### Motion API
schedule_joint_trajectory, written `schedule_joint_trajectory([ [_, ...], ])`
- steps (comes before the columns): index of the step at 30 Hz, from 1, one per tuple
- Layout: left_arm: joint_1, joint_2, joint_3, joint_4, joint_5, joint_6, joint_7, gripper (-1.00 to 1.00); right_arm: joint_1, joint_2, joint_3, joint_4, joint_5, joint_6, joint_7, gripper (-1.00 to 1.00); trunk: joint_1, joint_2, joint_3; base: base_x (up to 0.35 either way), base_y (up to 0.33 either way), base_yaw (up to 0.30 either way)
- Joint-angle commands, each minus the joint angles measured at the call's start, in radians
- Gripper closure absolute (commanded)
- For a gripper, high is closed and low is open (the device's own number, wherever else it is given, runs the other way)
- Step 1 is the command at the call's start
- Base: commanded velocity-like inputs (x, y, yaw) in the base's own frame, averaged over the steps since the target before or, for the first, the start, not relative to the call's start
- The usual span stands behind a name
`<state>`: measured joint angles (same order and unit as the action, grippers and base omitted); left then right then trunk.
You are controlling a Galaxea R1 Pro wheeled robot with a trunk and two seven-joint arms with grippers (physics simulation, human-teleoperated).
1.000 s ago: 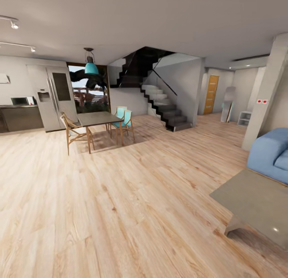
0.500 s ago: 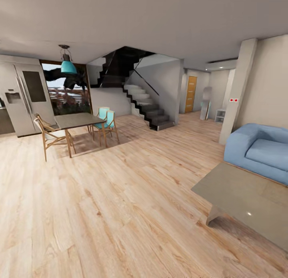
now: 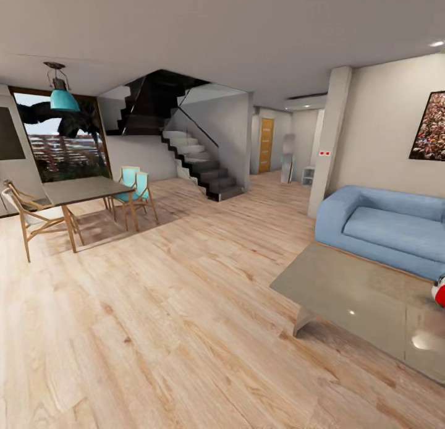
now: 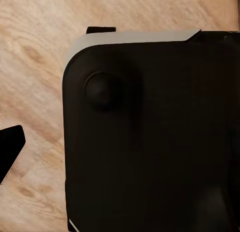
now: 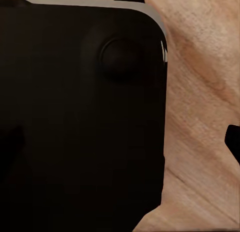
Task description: Turn on the radio receiver that's on the table in the living room.
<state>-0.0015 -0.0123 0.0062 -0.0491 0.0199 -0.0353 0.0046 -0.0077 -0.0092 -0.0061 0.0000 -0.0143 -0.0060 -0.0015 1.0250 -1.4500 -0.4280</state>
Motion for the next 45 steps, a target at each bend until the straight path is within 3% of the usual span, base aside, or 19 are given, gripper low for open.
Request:
schedule_joint_trajectory([
  [1,0.0,0.0,0.0,0.0,0.0,0.0,0.0,-1.0,0.0,0.0,0.0,0.0,0.0,0.0,0.0,-1.0,0.0,0.0,0.0,0.0,0.0,-0.287],
  [36,0.0,0.0,0.0,0.0,0.0,0.0,0.0,-1.0,0.0,0.0,-0.001,0.0,0.0,0.001,0.0,-1.0,0.0,0.0,0.0,0.0,0.0,-0.286],
  [45,0.0,0.0,0.0,0.0,0.0,0.0,0.0,-1.0,0.0,0.0,-0.001,0.0,0.0,0.001,0.0,-1.0,0.0,0.0,0.0,0.0,0.0,-0.085],
])
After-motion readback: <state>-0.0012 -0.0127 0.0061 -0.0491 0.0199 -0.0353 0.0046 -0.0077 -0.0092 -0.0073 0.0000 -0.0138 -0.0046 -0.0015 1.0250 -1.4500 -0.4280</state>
